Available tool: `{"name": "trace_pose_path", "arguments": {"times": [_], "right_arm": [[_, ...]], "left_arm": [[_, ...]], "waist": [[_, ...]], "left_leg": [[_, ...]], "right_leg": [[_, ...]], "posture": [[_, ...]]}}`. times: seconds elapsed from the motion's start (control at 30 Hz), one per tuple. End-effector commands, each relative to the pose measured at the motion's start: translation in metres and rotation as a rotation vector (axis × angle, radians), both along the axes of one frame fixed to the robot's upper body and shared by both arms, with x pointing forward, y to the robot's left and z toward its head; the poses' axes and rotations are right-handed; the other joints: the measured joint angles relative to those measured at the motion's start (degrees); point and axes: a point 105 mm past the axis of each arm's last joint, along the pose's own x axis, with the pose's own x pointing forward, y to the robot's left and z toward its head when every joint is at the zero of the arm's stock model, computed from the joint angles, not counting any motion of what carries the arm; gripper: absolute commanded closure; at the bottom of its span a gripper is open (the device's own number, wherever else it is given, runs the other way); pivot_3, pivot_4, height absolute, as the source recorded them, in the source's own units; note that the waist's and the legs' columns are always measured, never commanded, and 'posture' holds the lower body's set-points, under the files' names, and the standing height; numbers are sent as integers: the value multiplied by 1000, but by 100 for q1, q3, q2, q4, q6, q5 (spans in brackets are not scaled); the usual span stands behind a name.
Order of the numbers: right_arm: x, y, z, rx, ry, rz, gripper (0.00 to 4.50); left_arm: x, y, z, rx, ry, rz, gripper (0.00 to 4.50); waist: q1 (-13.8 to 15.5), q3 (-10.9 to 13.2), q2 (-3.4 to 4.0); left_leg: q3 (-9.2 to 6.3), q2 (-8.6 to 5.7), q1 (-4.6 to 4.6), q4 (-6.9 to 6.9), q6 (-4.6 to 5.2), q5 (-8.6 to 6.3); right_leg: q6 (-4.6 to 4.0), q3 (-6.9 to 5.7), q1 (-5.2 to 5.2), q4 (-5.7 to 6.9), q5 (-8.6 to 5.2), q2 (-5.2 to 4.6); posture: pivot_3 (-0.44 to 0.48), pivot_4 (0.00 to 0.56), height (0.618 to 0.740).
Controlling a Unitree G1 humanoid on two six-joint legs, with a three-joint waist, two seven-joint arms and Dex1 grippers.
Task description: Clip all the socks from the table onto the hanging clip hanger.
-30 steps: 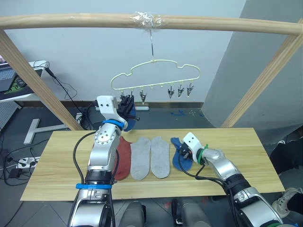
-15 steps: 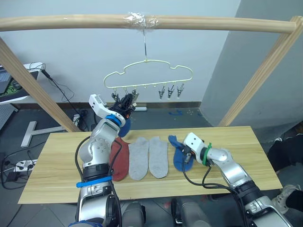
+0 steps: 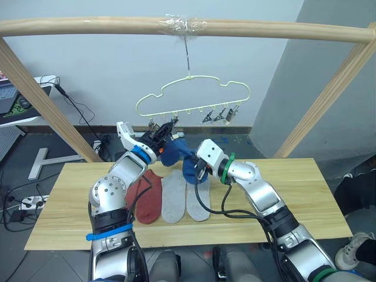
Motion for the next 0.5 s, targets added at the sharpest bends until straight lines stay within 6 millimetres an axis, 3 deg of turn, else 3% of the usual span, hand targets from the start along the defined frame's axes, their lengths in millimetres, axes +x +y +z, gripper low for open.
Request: {"name": "trace_pose_path", "arguments": {"times": [0.03, 0.33, 0.5], "right_arm": [[2, 2, 20, 40, -49, 6, 4491], [-4, -3, 19, 62, -28, 24, 4491], [-6, 4, 25, 68, -37, 40, 4491]], "left_arm": [[-5, 0, 5, 14, -27, 1, 4295], [-5, 4, 4, 17, -27, 6, 4295], [-5, -1, 5, 12, -36, -13, 4295]], "waist": [[0, 0, 0], [-9, 0, 0], [-10, 0, 0]], "left_leg": [[-1, 1, 0, -1, 0, 0], [0, 2, 1, -10, 0, 0], [0, 2, 1, -10, 0, 0]], "right_leg": [[0, -1, 0, 0, 0, 0], [0, -1, -4, 1, 0, 1], [0, -2, -4, 1, 0, 2]], "posture": [[9, 169, 740], [6, 160, 740], [-2, 156, 740]]}}
